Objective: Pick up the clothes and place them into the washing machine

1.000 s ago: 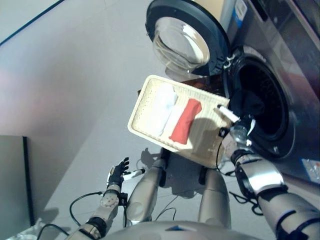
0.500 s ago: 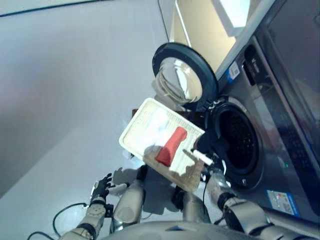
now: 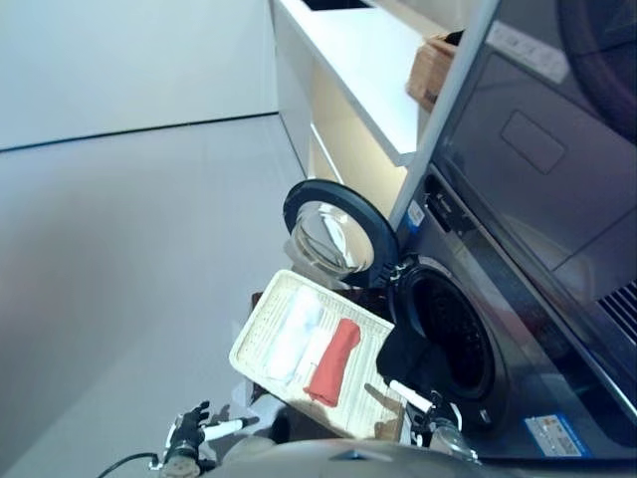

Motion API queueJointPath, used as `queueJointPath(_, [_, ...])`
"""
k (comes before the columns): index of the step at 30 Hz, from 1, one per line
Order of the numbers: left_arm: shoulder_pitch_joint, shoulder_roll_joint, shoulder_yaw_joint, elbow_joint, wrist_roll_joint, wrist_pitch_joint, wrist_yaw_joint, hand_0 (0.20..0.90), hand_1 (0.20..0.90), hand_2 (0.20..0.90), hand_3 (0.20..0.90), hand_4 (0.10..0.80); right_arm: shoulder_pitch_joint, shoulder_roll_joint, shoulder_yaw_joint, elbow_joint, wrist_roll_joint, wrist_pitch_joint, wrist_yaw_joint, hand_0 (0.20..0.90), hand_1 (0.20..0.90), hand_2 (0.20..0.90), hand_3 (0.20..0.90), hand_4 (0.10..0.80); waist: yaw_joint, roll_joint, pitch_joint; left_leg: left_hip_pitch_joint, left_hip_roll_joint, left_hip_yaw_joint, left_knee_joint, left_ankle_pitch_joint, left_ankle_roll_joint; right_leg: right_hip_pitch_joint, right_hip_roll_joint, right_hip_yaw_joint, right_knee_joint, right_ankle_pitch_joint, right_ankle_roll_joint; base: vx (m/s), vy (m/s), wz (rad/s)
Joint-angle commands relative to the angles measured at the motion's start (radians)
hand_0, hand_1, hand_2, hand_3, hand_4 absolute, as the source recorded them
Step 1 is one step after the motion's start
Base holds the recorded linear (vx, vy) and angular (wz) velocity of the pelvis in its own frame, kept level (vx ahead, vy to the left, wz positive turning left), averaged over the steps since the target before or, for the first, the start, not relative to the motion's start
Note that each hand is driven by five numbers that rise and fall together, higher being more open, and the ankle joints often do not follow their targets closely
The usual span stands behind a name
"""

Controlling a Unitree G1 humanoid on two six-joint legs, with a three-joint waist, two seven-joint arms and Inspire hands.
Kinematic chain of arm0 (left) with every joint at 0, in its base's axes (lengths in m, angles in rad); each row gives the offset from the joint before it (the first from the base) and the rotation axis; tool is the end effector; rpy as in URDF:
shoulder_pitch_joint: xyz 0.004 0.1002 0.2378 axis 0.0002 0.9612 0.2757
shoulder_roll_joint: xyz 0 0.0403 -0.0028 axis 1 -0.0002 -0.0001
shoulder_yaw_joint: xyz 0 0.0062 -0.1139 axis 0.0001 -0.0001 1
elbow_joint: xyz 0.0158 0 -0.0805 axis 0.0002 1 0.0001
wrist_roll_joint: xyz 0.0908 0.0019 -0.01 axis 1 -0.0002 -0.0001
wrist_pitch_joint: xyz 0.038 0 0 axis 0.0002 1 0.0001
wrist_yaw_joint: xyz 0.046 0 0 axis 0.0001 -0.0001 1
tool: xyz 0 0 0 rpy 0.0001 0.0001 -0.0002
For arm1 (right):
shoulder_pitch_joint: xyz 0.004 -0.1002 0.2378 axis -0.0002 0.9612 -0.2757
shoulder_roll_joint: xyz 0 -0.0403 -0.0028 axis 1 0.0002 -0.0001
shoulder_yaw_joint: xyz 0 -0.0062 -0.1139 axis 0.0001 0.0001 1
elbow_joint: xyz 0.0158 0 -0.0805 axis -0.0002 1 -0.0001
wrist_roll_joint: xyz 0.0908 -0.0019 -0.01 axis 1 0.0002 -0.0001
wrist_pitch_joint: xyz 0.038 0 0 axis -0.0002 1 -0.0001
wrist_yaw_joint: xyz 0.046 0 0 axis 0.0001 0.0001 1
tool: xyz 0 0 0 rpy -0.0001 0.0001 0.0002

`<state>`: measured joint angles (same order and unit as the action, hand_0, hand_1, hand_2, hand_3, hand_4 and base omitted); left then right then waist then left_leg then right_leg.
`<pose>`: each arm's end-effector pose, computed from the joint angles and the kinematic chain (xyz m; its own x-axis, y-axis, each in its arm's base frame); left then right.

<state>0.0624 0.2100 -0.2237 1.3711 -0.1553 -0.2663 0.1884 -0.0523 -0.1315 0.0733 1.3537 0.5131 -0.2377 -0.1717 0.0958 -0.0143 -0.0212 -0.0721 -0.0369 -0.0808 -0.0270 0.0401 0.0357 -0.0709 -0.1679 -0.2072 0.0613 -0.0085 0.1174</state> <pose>0.0320 0.2154 -0.1235 0.3932 0.3172 -0.8630 -0.0086 0.9398 0.3415 0.0766 -0.1968 -0.1214 0.3885 -0.3504 -0.8522 0.4745 0.8689 -0.1410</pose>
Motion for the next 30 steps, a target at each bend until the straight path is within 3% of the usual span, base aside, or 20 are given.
queueJointPath(1, [-0.038,0.002,0.035,0.053,0.036,-0.019,-0.005,0.900,0.900,0.900,0.900,0.800,-0.039,-0.025,-0.015,-0.019,-0.049,-0.033,-0.003,0.900,0.900,0.900,0.900,0.800,0.012,-0.008,-0.010,-0.037,-0.028,0.029,-0.015,0.017,-0.055,-0.005,-0.026,0.003,-0.031,0.085,0.023,0.095,0.005,-0.02])
queueJointPath(8, [-0.034,-0.012,0.033,0.049,0.058,-0.007,-0.017,0.900,0.900,0.900,0.900,0.800,-0.053,-0.037,-0.016,0.018,-0.109,-0.011,-0.018,0.900,0.900,0.900,0.900,0.800,0.019,-0.022,-0.045,-0.002,-0.028,0.023,-0.009,-0.003,-0.051,0.036,-0.030,-0.004,-0.028,0.074,0.028,0.060,-0.001,0.02])
queueJointPath(15, [-0.030,-0.012,0.031,0.063,0.063,-0.004,-0.016,0.900,0.900,0.900,0.900,0.800,-0.051,-0.034,-0.084,0.043,-0.028,-0.017,-0.036,0.900,0.900,0.900,0.900,0.800,0.009,-0.011,-0.049,0.017,-0.029,0.028,-0.011,-0.013,-0.049,0.045,-0.035,0.000,-0.028,0.071,0.029,0.039,0.001,0.01])
queueJointPath(19, [-0.021,-0.023,0.007,0.053,0.030,-0.014,-0.001,0.900,0.900,0.900,0.900,0.800,-0.069,-0.048,-0.179,0.021,0.145,-0.048,-0.064,0.900,0.900,0.900,0.900,0.800,-0.014,0.037,-0.009,0.006,-0.034,0.034,-0.006,-0.012,-0.048,0.022,-0.042,0.012,-0.011,0.066,0.023,-0.025,0.020,-0.02])
queueJointPath(25, [-0.034,-0.056,-0.069,-0.005,-0.032,-0.042,0.035,0.900,0.900,0.900,0.900,0.800,-0.177,-0.113,-0.212,0.017,0.217,-0.084,-0.138,0.900,0.900,0.900,0.900,0.800,-0.030,0.120,0.101,-0.065,-0.046,0.041,0.029,0.000,-0.048,-0.058,-0.053,0.022,0.024,0.064,0.012,-0.130,0.051,0.00])
queueJointPath(30, [-0.056,-0.072,-0.114,-0.026,-0.059,-0.046,0.046,0.900,0.900,0.900,0.900,0.800,-0.238,-0.136,-0.214,0.027,0.260,-0.109,-0.180,0.900,0.900,0.900,0.900,0.800,-0.029,0.151,0.163,-0.116,-0.048,0.040,0.082,-0.003,-0.048,-0.105,-0.052,0.033,0.070,0.050,-0.003,-0.090,0.006,0.00])
